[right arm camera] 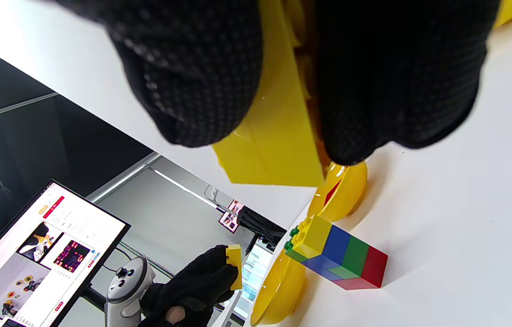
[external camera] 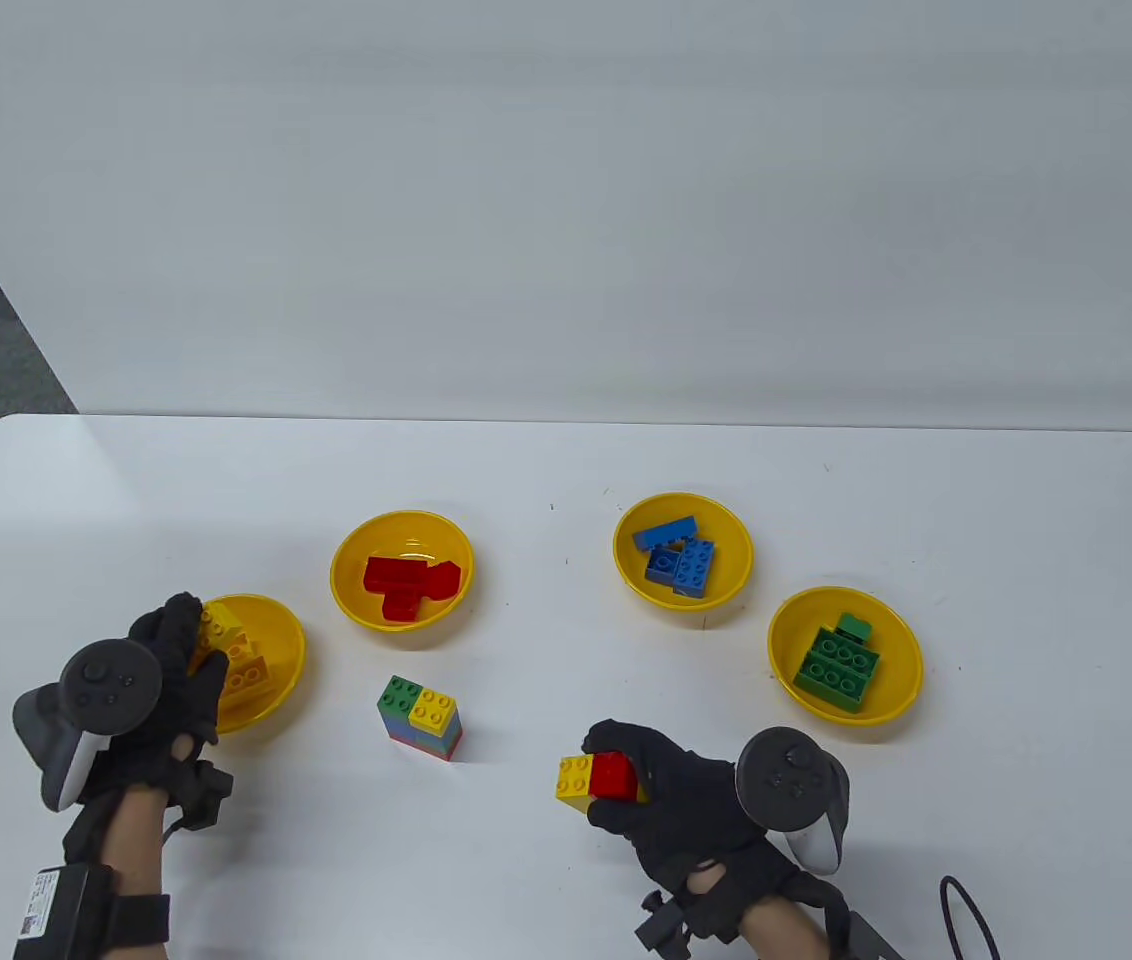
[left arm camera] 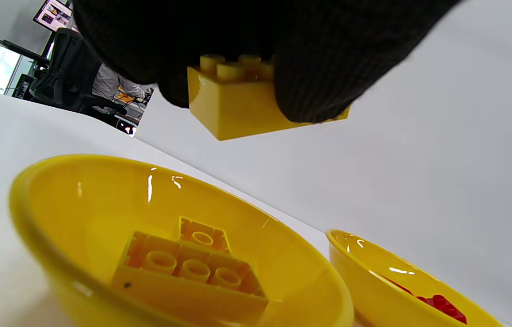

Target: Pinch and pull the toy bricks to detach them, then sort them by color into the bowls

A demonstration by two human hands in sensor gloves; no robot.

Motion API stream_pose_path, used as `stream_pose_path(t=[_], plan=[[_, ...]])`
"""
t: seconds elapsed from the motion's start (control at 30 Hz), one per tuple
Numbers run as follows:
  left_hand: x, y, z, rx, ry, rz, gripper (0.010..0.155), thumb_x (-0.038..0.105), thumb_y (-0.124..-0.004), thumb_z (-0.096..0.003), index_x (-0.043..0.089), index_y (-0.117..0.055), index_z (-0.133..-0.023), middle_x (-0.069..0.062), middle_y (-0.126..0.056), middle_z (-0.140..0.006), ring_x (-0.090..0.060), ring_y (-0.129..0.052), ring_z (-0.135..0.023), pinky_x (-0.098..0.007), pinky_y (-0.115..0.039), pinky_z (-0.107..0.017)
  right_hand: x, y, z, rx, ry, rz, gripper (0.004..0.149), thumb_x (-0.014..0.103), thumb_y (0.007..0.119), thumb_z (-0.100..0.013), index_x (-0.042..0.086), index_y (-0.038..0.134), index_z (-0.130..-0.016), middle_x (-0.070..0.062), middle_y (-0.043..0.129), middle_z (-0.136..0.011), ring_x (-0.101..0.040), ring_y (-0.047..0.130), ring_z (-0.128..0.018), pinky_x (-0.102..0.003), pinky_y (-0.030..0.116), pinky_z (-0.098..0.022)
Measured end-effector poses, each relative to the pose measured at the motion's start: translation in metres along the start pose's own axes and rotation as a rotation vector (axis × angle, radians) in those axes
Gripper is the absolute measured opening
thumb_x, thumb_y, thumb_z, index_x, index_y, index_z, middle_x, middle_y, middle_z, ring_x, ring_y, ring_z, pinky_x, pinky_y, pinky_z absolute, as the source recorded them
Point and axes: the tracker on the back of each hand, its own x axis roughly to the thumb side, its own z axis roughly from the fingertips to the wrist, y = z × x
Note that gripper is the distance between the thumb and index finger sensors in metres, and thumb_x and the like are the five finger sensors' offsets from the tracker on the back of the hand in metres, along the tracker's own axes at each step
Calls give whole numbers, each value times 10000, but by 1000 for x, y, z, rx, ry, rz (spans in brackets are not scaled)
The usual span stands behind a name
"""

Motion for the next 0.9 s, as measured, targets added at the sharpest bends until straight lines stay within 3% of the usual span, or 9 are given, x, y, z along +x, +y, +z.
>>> stream_pose_path(t=[0.13,0.37,0.63,0.77,0.9], plan=[[0,1,1,5,-1,12,735,359,-954,-463,154,-613,-1081,-204,-687,-1086,-464,-784,-963,-622,-676,-695,-2,-1,0,-2,10,-3,642,242,947,-297,19,777,-874,-298,835,-834,-432,1030,-534,-521,925,-359],[17,19,9,66,-80,121,692,427,-899,-486,179,-633,-1075,-205,-675,-1094,-470,-772,-969,-628,-684,-686,-2,-1,1,-7,10,-9,644,244,947,-298,15,774,-875,-299,836,-831,-428,1031,-534,-520,927,-357],[75,40,41,129,-334,411,628,470,-864,-500,189,-704,-1038,-202,-718,-1070,-468,-808,-931,-615,-731,-648,-3,-1,1,-26,23,-77,654,285,925,-322,-25,751,-872,-332,837,-808,-428,1048,-517,-512,944,-338],[123,36,64,41,-498,430,610,483,-872,-490,189,-752,-1011,-194,-789,-1029,-456,-872,-880,-600,-774,-610,-1,1,2,-25,14,-83,657,286,918,-327,-31,738,-874,-332,830,-810,-425,1046,-515,-512,942,-338],[166,16,86,-173,-649,403,643,530,-887,-463,187,-777,-996,-193,-828,-1000,-439,-919,-829,-575,-812,-567,2,3,2,-9,-8,-110,658,284,912,-328,-37,731,-873,-336,828,-805,-427,1043,-510,-517,939,-334]])
